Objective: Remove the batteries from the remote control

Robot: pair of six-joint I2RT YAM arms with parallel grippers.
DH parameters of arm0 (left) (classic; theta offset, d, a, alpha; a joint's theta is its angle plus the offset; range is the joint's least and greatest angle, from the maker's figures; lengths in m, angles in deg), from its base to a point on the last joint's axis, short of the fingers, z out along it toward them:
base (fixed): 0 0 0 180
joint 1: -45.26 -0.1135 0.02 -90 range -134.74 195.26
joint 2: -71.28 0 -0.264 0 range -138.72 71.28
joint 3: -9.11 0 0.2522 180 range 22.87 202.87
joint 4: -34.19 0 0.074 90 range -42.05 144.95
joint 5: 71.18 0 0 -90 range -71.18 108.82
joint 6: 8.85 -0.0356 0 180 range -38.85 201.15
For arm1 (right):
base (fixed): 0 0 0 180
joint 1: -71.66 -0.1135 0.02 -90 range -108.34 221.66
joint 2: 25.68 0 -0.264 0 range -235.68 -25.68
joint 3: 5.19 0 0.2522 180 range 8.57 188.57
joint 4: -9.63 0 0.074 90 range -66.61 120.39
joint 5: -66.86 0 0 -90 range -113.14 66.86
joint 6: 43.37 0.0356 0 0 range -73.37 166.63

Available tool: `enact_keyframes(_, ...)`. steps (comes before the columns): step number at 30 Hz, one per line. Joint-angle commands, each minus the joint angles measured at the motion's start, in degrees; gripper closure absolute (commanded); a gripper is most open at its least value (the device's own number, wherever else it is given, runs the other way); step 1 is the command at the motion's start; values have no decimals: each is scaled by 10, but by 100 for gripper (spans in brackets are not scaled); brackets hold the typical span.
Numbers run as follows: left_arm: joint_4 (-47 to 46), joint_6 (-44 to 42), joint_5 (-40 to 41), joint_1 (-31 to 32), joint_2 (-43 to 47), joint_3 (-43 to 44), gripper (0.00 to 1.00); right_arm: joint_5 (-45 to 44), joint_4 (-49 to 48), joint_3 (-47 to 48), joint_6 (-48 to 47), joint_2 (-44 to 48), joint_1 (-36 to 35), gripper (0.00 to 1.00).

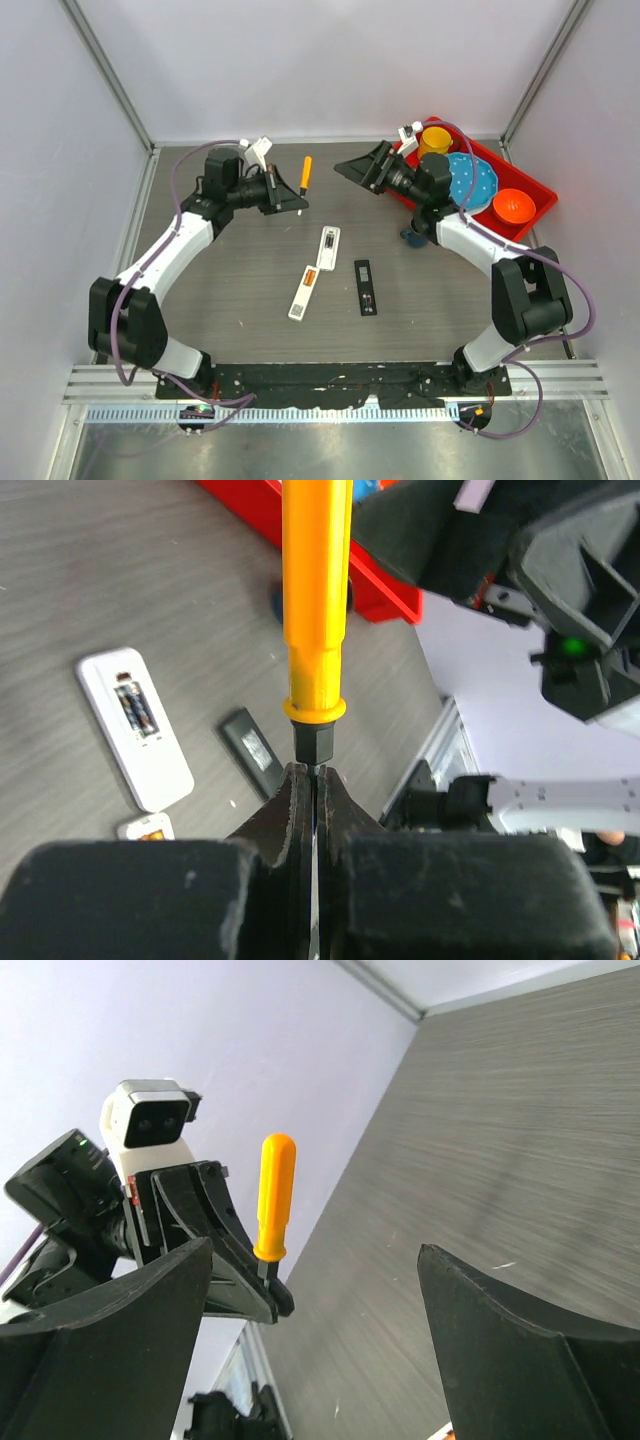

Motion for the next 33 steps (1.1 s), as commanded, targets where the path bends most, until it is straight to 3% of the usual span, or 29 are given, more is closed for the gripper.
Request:
enact_keyframes(1, 58, -40, -76, 4, 50, -21, 100, 98, -98, 12, 51, -11, -3, 11)
enact_keyframes(5, 57, -24, -115, 4, 84, -51, 100, 145, -170, 7, 74, -19, -9, 22)
enact_keyframes(9, 45, -13, -119, 4, 115, -67, 100, 175, -183, 7, 82, -21, -31, 28)
enact_keyframes(13, 29, 1, -121, 4, 123, -75, 100, 177, -174, 9, 82, -29, -52, 39)
enact_keyframes(25, 21, 13, -118, 11, 117, -74, 100, 168, -212, 25, 123, -69, -80, 57)
enact_keyframes(33, 23, 13, -118, 11, 114, -75, 100, 165, -232, 47, 141, -91, -80, 57)
